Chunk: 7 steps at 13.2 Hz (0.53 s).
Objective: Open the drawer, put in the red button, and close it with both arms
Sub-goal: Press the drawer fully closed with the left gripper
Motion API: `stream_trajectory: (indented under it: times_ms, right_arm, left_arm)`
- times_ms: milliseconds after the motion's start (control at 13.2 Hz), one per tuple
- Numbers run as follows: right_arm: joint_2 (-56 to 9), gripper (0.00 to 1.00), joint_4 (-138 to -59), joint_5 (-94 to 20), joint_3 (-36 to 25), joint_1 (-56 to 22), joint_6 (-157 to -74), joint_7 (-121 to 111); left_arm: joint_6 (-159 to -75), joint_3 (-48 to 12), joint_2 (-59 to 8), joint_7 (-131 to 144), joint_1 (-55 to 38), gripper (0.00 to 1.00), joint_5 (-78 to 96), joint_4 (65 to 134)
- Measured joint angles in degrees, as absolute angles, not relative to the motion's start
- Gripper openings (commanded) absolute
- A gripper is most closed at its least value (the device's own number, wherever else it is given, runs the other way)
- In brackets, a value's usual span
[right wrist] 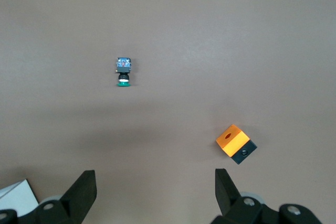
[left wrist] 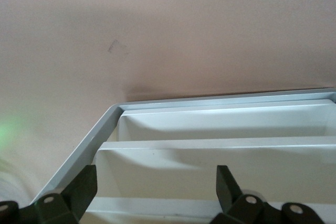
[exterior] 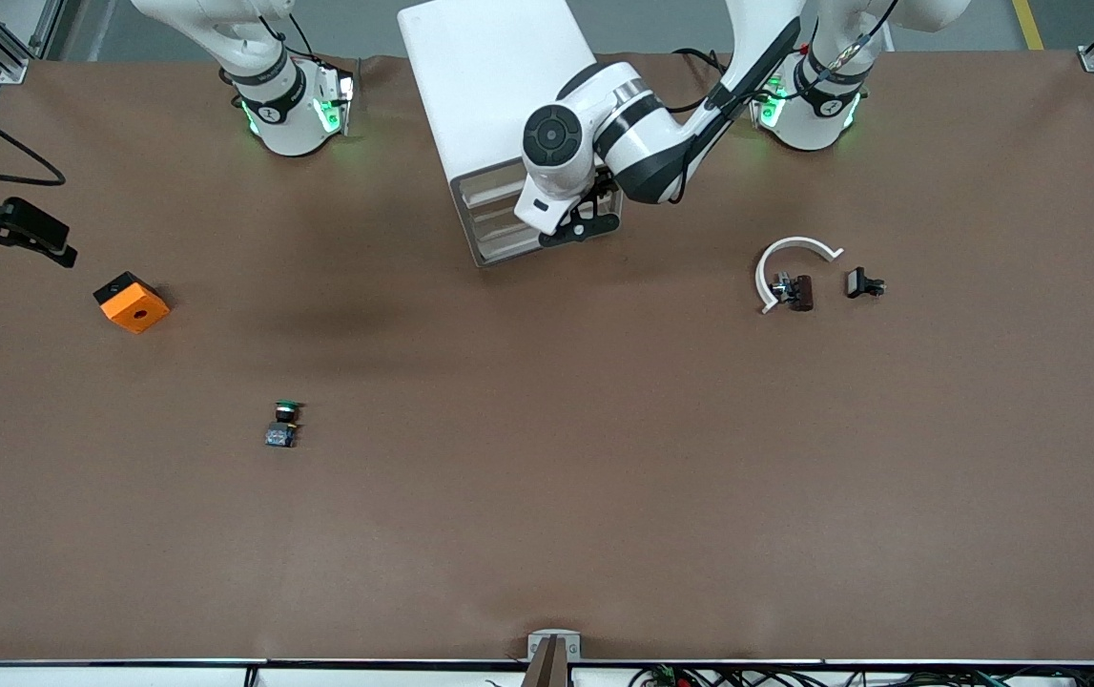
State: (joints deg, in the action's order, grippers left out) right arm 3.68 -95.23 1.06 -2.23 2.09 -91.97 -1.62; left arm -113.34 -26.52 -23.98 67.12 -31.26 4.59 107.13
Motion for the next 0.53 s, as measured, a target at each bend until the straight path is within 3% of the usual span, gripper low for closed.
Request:
stream_trajectory:
  times_ms: [529]
  right_arm:
    - [5.0,1.00,-95.9,0.1,-1.6,2.6,-92.3,-3.1]
  left_arm:
    - [-113.3,-26.8,-24.0,67.7,-31.4,1.00,3.6,107.0]
